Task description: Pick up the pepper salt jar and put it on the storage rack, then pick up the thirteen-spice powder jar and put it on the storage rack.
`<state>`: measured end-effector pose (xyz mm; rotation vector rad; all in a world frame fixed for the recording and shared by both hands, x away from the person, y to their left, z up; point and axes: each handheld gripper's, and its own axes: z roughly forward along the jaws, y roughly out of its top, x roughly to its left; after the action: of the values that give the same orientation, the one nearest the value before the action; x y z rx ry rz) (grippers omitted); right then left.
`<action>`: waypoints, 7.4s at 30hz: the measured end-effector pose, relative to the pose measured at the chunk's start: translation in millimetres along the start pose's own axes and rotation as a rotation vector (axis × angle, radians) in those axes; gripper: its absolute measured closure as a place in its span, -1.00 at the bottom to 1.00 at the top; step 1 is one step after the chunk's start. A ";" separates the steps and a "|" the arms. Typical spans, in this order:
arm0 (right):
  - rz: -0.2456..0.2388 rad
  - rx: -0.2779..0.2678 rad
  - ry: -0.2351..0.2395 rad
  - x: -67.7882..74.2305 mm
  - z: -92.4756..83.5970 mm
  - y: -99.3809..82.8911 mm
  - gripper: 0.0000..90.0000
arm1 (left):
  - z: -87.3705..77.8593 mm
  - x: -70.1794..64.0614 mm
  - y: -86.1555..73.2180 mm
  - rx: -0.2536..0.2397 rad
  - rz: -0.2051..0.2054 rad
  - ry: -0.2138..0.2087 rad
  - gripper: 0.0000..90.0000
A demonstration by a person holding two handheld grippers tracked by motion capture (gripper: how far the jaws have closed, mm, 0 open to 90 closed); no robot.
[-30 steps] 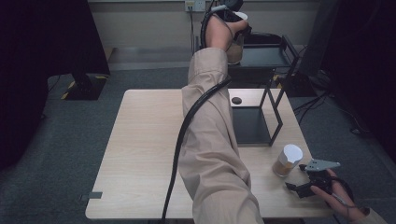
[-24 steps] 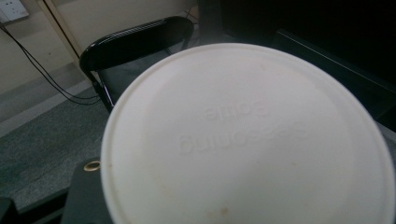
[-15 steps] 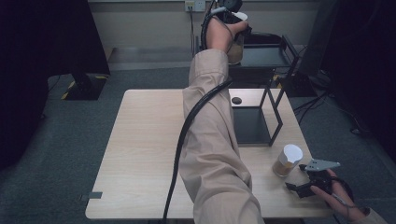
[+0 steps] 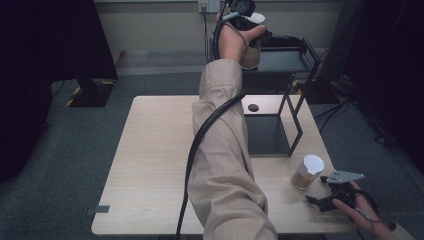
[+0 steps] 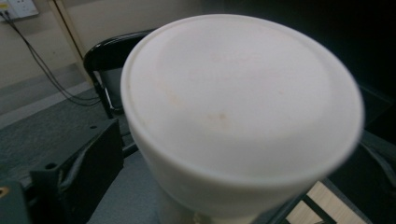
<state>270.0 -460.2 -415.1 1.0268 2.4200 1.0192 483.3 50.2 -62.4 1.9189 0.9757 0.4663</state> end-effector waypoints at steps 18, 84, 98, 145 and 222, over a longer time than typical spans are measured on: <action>0.000 0.000 0.000 0.0 0.0 0.1 -1.00 | -16.8 0.7 -38.6 -0.025 -0.009 -0.045 -0.96; -0.001 0.000 0.001 -0.3 0.4 0.4 -1.00 | -11.2 3.0 -170.7 -0.046 0.012 -0.218 -0.96; -0.001 0.000 0.001 -0.2 0.4 0.4 -1.00 | 0.4 6.3 -206.2 -0.035 -0.003 -0.240 -0.96; -0.002 0.000 0.001 -0.4 0.4 0.3 -1.00 | 9.7 9.4 -324.2 -0.026 -0.017 -0.253 -0.96; -0.006 -0.003 0.014 -3.7 0.6 0.3 -1.00 | 1.0 -26.8 -419.4 0.221 0.122 -0.058 -1.00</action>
<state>273.0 -462.4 -415.3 1.0140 2.4304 1.0309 281.6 145.4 -418.6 2.1875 0.9074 0.3828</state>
